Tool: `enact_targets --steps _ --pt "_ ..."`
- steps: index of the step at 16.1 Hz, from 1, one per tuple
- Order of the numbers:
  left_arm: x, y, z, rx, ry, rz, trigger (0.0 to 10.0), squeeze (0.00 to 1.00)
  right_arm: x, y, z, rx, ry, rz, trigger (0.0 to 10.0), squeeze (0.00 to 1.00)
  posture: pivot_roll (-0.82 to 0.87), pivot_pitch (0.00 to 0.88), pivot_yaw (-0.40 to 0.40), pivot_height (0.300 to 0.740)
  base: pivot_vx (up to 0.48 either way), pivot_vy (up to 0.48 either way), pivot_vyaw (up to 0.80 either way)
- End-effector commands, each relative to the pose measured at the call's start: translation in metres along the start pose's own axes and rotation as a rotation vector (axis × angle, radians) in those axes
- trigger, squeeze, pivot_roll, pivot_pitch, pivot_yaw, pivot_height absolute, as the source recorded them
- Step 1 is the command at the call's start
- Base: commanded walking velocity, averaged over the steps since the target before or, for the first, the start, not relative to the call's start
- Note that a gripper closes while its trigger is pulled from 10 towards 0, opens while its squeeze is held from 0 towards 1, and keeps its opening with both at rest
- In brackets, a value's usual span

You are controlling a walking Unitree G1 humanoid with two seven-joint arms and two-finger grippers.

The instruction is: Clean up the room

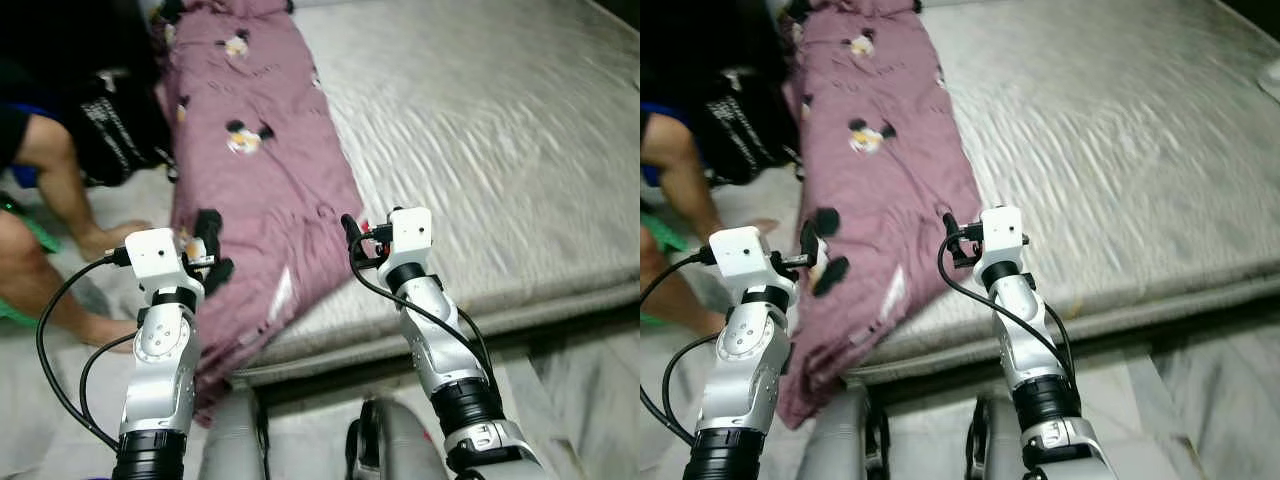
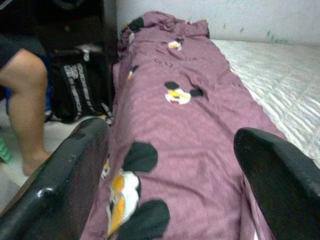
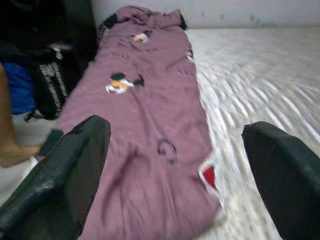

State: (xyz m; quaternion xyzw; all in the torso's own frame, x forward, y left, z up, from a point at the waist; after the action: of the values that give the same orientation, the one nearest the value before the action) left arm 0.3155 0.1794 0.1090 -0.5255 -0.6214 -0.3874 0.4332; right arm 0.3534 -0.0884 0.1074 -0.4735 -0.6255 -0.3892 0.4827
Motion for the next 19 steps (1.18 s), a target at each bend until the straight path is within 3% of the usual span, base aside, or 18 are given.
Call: enact_targets --steps 1,7,14,19 --pt "-0.0006 -0.0005 0.0014 0.008 0.005 0.001 10.0 0.0 0.0017 0.0011 0.0013 0.004 0.002 0.0 10.0 0.0 0.04 0.177 0.015 0.609 0.0 0.0 0.0" --pt "-0.0008 0.0009 0.0023 0.018 0.0 -0.003 10.0 0.0 -0.001 0.0016 0.004 0.02 -0.005 0.014 10.0 0.0 0.03 0.178 0.015 0.609 0.0 0.0 0.0" --pt "-0.0024 0.001 0.006 0.044 -0.001 0.002 10.0 0.0 -0.0007 0.0021 0.0058 0.032 -0.009 0.011 10.0 0.0 0.03 0.177 0.012 0.554 0.0 0.0 0.0" --pt "-0.0023 0.0023 0.0027 0.017 -0.014 0.004 10.0 0.0 -0.0002 0.0031 0.0067 0.034 0.0 0.008 10.0 0.0 0.03 0.176 0.015 0.549 0.0 0.0 0.0"
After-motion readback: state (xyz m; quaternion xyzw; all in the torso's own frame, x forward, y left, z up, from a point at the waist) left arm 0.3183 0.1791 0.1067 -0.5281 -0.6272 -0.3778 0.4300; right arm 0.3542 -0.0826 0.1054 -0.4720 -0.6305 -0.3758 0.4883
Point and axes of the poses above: a point about 5 cm out from each wrist's last joint towards the gripper, its own y axis pointing out of the wrist towards the gripper, its own x axis along the axis of the wrist's last joint, z = x × y, the point moved 3 cm from there along y, pointing out of the wrist towards the gripper, and after that the axes turned 14 degrees about -y, right-handed, at the moved point
